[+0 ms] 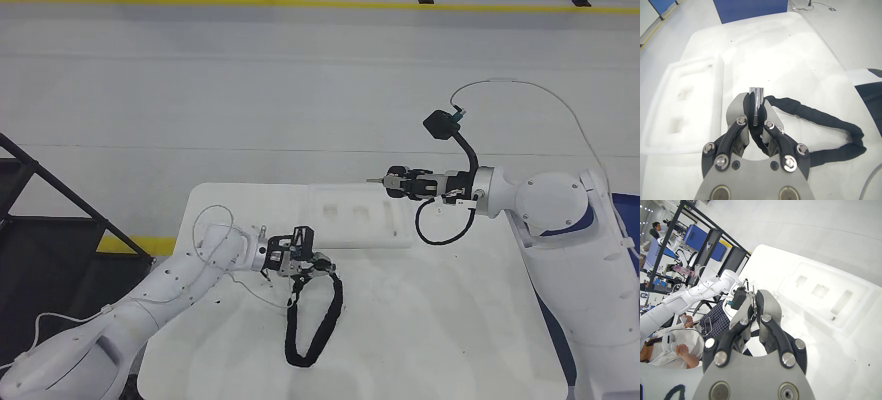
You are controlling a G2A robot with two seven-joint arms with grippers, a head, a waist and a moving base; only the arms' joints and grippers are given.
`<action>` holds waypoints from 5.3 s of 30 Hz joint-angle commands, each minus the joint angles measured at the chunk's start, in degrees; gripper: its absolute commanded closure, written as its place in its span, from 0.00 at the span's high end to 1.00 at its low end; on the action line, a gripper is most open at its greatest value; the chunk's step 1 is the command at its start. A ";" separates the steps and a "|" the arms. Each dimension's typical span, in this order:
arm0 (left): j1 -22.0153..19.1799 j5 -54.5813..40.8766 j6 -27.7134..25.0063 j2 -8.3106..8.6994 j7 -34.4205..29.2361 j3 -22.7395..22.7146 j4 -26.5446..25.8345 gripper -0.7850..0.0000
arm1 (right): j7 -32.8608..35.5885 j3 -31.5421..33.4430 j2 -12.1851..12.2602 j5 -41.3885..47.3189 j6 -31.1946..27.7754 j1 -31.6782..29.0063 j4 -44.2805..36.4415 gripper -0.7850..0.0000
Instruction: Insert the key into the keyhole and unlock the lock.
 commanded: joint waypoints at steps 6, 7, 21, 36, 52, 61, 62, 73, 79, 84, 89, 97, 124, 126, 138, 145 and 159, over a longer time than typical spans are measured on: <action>1.95 -4.43 -0.05 1.99 -1.34 -5.84 -5.77 0.00 | 7.15 -2.16 0.20 1.14 1.94 0.02 -0.49 0.00; 2.33 -4.95 0.42 2.27 -1.32 -6.79 -6.70 0.00 | 8.54 -2.38 0.29 0.53 3.05 0.65 -0.59 0.00; 7.38 -8.87 5.59 4.47 -0.38 -16.70 -16.83 0.00 | 19.10 -4.79 1.06 0.93 12.84 7.11 -8.88 0.00; 8.99 -2.46 15.04 3.02 8.38 -16.49 -17.19 0.00 | 21.04 -7.34 1.82 -5.48 15.26 9.52 -10.88 0.00; 10.95 -3.90 16.00 2.66 6.74 -16.52 -18.06 0.00 | 21.43 -7.32 2.20 -6.57 15.87 9.34 -11.66 0.00; 10.41 -4.07 17.13 0.31 9.70 -13.35 -17.60 0.00 | 22.40 -10.89 4.24 -8.89 14.92 14.52 -12.97 0.00; 10.19 -3.71 17.63 -0.01 10.06 -12.96 -17.33 0.00 | 22.26 -11.35 4.52 -8.65 15.06 15.00 -12.99 0.00; 8.42 -1.90 22.25 -3.10 13.83 -10.18 -13.41 0.00 | 19.56 -18.99 8.22 1.04 17.77 20.57 -11.42 0.00; 8.33 -2.07 23.49 -4.11 14.35 -10.21 -12.27 0.00 | 17.07 -24.07 10.43 4.98 20.26 24.00 -10.80 0.00; 8.66 -2.03 23.38 -4.49 14.49 -10.94 -12.20 0.00 | 14.79 -27.77 12.24 7.13 22.54 26.82 -10.60 0.00; 9.13 -1.34 22.36 -4.69 14.77 -11.59 -12.66 0.00 | 12.54 -30.93 13.82 9.72 24.78 29.18 -10.83 0.00; 9.71 0.03 21.10 -5.16 14.83 -12.00 -13.06 0.00 | 9.42 -34.78 15.78 12.98 27.89 32.24 -11.44 0.00; 10.83 2.12 18.63 -6.71 15.14 -13.73 -13.04 0.00 | 5.83 -42.36 18.88 17.74 31.48 38.92 -13.06 0.00; 10.94 2.19 18.33 -6.79 15.22 -13.87 -13.18 0.00 | 5.61 -42.59 18.90 17.89 31.69 39.10 -13.04 0.00; 11.42 2.63 16.98 -7.31 15.12 -14.57 -13.33 0.00 | 4.75 -43.19 19.07 17.48 32.55 39.46 -13.21 0.00; 11.69 2.35 16.36 -7.62 15.12 -15.01 -13.32 0.00 | 4.61 -43.38 19.16 17.31 32.69 39.61 -13.26 0.00; 12.08 0.56 15.44 -8.33 14.25 -16.03 -13.15 0.00 | 3.50 -43.61 18.87 18.51 33.80 39.06 -12.83 0.00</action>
